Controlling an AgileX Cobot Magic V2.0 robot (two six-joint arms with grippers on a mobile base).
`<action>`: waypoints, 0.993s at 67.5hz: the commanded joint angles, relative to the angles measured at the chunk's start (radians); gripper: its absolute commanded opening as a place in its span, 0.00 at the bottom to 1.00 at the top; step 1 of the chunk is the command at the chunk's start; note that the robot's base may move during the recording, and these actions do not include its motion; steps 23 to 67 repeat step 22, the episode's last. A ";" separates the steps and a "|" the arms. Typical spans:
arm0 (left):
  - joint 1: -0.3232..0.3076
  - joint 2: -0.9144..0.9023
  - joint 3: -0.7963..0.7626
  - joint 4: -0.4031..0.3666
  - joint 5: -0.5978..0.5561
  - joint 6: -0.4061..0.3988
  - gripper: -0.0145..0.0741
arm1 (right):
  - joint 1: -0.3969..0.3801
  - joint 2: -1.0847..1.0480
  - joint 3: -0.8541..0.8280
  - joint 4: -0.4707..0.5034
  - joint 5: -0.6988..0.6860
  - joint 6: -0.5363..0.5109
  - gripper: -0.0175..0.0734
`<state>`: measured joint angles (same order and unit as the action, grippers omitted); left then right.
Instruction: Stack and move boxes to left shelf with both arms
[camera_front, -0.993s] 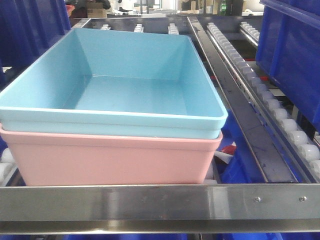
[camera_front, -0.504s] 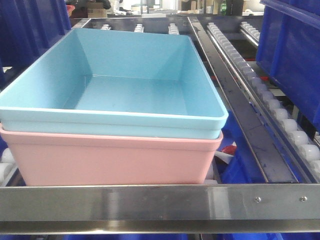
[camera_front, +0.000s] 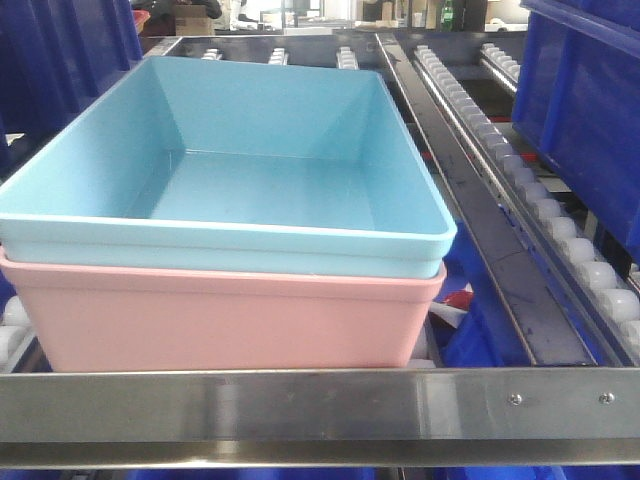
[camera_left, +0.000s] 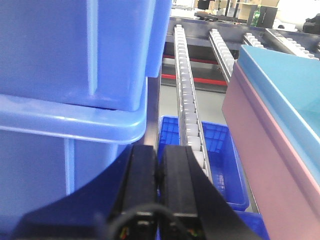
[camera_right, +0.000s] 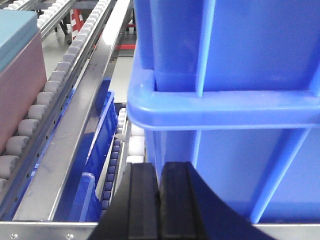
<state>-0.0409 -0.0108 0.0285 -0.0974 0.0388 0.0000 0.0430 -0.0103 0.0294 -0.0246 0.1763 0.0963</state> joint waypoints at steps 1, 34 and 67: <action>0.000 -0.015 -0.004 0.002 -0.091 0.000 0.16 | -0.003 -0.019 -0.023 -0.005 -0.093 -0.006 0.27; 0.000 -0.015 -0.004 0.002 -0.091 0.000 0.16 | -0.003 -0.019 -0.023 -0.005 -0.093 -0.006 0.27; 0.000 -0.015 -0.004 0.002 -0.091 0.000 0.16 | -0.003 -0.019 -0.023 -0.005 -0.093 -0.006 0.27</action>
